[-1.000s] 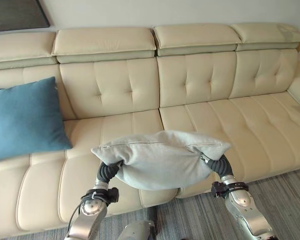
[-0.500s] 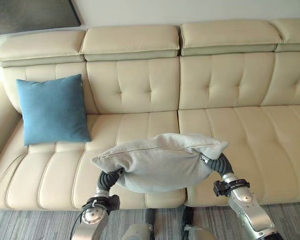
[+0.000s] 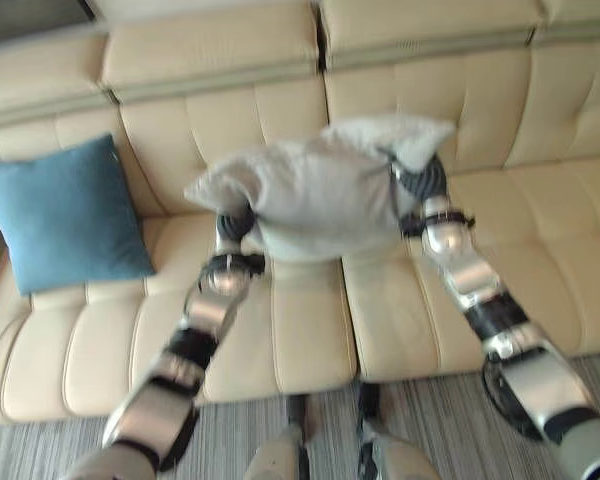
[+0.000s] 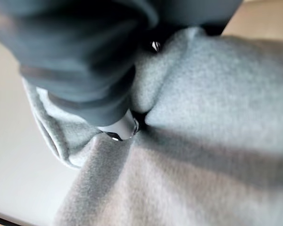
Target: Pick up all the scattered cushions and arrange them neatly on the sofa.
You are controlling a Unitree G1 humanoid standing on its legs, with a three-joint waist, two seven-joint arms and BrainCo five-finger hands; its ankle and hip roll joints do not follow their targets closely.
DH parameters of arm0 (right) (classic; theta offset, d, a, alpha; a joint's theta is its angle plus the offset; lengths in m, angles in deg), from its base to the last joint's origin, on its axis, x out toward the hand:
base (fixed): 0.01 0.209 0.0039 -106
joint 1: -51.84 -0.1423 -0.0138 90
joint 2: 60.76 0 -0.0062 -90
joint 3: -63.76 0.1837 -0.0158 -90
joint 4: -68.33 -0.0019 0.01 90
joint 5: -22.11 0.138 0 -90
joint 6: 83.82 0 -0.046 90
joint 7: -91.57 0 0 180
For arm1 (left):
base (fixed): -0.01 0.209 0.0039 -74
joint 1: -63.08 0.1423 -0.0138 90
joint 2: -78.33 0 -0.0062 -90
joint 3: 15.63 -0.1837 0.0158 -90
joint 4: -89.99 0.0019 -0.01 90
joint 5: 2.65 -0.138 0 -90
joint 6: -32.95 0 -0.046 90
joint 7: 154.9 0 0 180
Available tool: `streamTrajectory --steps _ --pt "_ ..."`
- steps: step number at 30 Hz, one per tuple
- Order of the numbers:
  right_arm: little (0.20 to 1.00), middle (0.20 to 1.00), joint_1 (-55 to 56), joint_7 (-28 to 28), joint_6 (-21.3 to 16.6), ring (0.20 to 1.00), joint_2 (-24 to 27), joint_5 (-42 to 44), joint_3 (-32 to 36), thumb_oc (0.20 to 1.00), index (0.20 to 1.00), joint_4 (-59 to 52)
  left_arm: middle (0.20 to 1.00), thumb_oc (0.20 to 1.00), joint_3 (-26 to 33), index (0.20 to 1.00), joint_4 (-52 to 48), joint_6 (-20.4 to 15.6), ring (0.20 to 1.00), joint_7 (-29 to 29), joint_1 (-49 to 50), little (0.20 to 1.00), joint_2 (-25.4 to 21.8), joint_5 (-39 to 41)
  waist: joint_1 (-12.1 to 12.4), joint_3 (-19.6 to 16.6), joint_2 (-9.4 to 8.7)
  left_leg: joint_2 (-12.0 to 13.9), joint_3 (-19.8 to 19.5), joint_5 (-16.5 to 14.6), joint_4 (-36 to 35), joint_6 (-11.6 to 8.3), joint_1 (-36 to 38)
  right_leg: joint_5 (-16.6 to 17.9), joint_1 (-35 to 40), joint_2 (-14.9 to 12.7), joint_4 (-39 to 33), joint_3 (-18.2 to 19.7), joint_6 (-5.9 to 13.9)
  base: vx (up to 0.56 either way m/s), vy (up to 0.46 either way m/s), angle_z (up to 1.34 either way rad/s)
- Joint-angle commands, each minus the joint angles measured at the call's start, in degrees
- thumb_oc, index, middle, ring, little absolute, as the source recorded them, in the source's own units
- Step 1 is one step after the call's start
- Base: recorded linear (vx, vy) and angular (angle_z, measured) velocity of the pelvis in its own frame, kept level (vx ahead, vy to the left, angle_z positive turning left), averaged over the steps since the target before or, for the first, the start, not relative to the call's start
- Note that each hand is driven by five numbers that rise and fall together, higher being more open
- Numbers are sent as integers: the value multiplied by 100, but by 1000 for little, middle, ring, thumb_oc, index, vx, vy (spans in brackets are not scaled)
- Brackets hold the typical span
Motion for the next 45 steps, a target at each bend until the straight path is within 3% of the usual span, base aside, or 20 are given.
streamTrajectory --steps 1,3,5,7,8,14,16,19,24,25,30,35,36,37,38,40,45 --pt "200 200 615 204 -135 200 -176 -145 -317 200 200 -715 200 200 -239 200 -384 -388 200 72 361 200 174 -90 71 -452 -269 29 -308 -412 -168 -371 232 -895 249 -524 472 13 673 0 0 0" --pt "200 200 446 307 -2 200 -230 16 -234 200 200 -343 200 200 -293 200 -75 -302 200 127 112 200 205 6 56 -384 -270 10 -325 -371 -166 -374 91 -867 124 -521 467 46 680 0 0 0" --pt "285 285 375 352 63 285 -258 107 -194 285 285 -216 316 316 -224 316 57 -284 316 131 16 316 234 190 43 -327 -283 3 -330 -367 -162 -369 34 -851 73 -521 456 81 686 34 11 -1" --pt "576 576 256 379 105 576 -292 158 -207 576 576 -51 696 696 -199 696 190 -288 696 141 -102 696 199 299 41 -304 -305 0 -331 -392 -159 -373 37 -868 91 -507 432 127 687 51 0 -4" --pt "1000 1000 140 388 113 1000 -254 172 -240 1000 1000 39 1000 1000 -196 1000 270 -299 1000 148 -200 1000 171 346 38 -300 -312 -8 -331 -396 -164 -373 32 -860 90 -503 409 143 691 53 2 -2" --pt "1000 1000 -607 502 103 1000 69 493 -262 1000 1000 482 1000 1000 -131 1000 729 -290 1000 122 -976 1000 -494 460 52 -303 -339 -43 -367 -378 -168 -371 -102 -757 -17 -501 319 197 744 30 3 1" --pt "1000 1000 -1087 567 118 1000 404 756 -299 1000 1000 938 1000 1000 -167 1000 1322 -215 1000 208 -1444 1000 -911 516 82 -320 -346 -77 -384 -391 -168 -398 -192 -723 -57 -498 260 187 777 58 11 2" --pt "1000 1000 -1266 607 111 1000 498 944 -264 1000 1000 1190 1000 1000 -235 1000 1643 -179 1000 272 -1647 1000 -1088 539 81 -331 -348 -101 -414 -361 -168 -402 -278 -672 -114 -499 220 176 789 30 12 8" --pt "1000 1000 -1133 971 -112 1000 904 1686 440 1000 1000 1221 1000 1000 44 1000 1640 -274 1000 509 -1385 1000 -1418 967 119 -388 -351 -169 -501 -408 -168 -414 -454 -648 -201 -481 106 207 816 55 27 6" --pt "1000 1000 -908 1074 -346 1000 908 1980 866 1000 1000 1000 1000 1000 190 1000 1391 -377 1000 599 -1045 1000 -1430 1069 126 -417 -340 -198 -522 -426 -168 -415 -488 -630 -216 -483 61 220 829 0 0 0" --pt "1000 1000 -272 1067 -680 1000 903 2194 1415 1000 1000 428 1000 1000 528 1000 681 -536 1000 663 -312 1000 -1306 1204 130 -495 -358 -235 -542 -436 -168 -402 -534 -595 -232 -499 12 234 827 21 14 0" --pt "1000 1000 1585 425 -513 1000 854 1818 1764 1000 1000 -608 1000 1000 1182 1000 -853 -630 1000 776 1615 1000 -978 905 127 -536 -418 -237 -505 -520 -168 -383 -289 -649 26 -515 -9 239 801 33 8 2" --pt "1000 1000 2620 64 -438 1000 675 1481 1926 1000 1000 -1213 1000 1000 1535 1000 -1351 -580 1000 921 2586 1000 -742 747 120 -543 -440 -222 -464 -581 -168 -352 -102 -676 211 -530 -30 232 798 64 7 -4" --pt "1000 1000 2703 70 -414 1000 655 1461 1933 1000 1000 -1278 1000 1000 1543 1000 -1408 -560 1000 915 2667 1000 -738 731 119 -559 -444 -223 -460 -591 -168 -352 -66 -676 253 -529 -44 234 799 85 3 -8" --pt "1000 1000 3551 -289 -377 1000 462 1176 2090 1000 1000 -1619 1000 1000 1810 1000 -1666 -493 1000 1096 3475 1000 -477 651 116 -565 -462 -215 -426 -646 -168 -328 90 -692 412 -552 -64 227 804 75 8 -9" --pt "1000 1000 4779 -833 -217 1000 347 448 2279 1000 1000 -1879 1000 1000 2182 1000 -1826 -298 1000 1456 4649 1000 -301 149 110 -631 -491 -196 -362 -763 -168 -267 432 -736 752 -578 -113 191 822 99 29 -11" --pt "1000 1000 6079 -1436 -61 1000 160 -521 2423 1000 1000 -1661 1000 1000 2378 1000 -1196 32 1000 2038 5749 1000 -149 -688 41 -829 -465 -188 -230 -909 -168 -168 976 -808 1231 -650 -115 195 872 43 78 -4"
